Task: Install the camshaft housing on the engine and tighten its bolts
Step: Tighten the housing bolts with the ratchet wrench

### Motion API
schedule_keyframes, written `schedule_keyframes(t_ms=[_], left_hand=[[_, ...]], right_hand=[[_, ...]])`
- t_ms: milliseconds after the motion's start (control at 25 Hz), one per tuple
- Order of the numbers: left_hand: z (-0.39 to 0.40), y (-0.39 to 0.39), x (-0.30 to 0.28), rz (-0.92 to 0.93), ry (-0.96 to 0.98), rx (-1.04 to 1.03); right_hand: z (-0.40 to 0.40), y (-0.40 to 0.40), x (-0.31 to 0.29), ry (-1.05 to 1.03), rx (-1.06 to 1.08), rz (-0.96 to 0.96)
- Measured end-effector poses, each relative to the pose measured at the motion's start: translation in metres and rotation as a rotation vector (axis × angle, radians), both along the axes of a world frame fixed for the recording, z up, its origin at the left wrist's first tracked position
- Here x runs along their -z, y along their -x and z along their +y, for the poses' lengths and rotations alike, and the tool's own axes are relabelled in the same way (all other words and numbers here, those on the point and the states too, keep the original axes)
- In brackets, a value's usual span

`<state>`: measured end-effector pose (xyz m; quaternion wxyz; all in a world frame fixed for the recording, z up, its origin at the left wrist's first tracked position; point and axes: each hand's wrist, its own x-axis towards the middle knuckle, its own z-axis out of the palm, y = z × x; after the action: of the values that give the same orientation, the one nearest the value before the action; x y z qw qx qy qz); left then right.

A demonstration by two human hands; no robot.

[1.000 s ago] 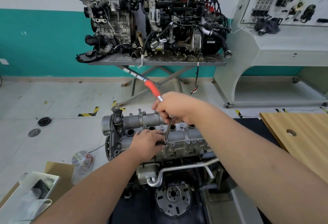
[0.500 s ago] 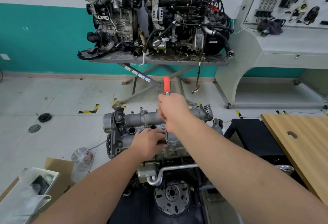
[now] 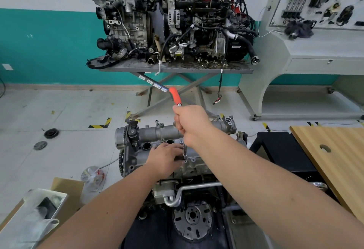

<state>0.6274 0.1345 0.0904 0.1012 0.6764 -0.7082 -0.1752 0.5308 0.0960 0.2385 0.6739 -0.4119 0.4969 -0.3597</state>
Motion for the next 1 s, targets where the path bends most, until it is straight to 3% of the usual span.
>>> schedule_keyframes(t_ms=[200,400,720,1000], left_hand=[[-0.001,0.000,0.001,-0.013,-0.013,0.012],[-0.003,0.000,0.001,-0.030,-0.024,0.011],[-0.001,0.000,0.000,-0.047,-0.021,0.021],[-0.001,0.001,-0.002,-0.042,-0.034,0.014]], right_hand=[[-0.005,0.008,0.002,0.040,-0.110,0.016],[-0.013,0.031,0.014,-0.113,-0.300,-0.295],[-0.023,0.046,0.019,-0.145,-0.481,-0.436],[-0.023,0.039,0.004,-0.163,-0.416,-0.292]])
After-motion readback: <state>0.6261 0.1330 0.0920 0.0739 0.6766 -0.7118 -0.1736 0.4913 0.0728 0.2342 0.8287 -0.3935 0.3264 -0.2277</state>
